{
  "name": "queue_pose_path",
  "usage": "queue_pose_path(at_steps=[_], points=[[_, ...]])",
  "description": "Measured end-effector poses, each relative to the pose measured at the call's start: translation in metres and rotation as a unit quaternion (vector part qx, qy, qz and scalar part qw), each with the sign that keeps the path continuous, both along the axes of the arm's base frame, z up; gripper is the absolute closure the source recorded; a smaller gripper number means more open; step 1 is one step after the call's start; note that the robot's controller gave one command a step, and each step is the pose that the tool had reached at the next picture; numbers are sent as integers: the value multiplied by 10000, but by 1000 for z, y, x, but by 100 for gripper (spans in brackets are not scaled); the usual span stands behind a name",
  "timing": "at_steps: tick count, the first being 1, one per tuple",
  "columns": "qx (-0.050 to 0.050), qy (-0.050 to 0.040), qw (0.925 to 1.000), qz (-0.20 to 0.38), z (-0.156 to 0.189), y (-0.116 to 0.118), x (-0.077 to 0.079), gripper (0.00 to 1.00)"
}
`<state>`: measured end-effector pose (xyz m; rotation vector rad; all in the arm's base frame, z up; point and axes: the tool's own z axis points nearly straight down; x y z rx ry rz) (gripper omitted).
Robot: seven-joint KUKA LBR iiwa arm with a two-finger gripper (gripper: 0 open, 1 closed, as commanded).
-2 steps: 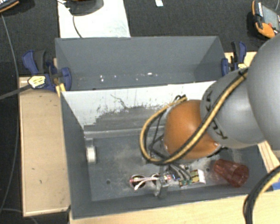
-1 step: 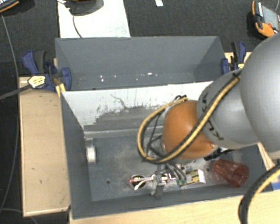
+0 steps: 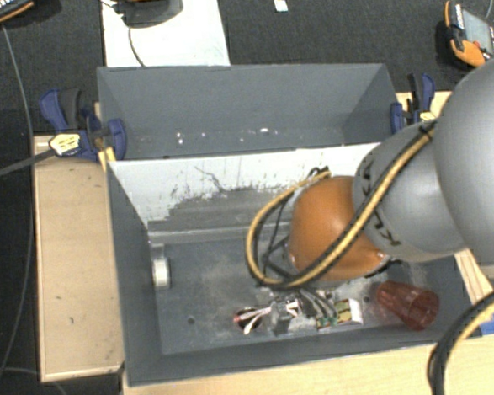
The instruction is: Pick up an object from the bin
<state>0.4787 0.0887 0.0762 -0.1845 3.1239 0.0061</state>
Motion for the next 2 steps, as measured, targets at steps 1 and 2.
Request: queue_pose_path(at_steps=[1,2], points=[[0,1,10000,21,1,0,0,100],[-4,21,10000,12,24,0,-1,100]])
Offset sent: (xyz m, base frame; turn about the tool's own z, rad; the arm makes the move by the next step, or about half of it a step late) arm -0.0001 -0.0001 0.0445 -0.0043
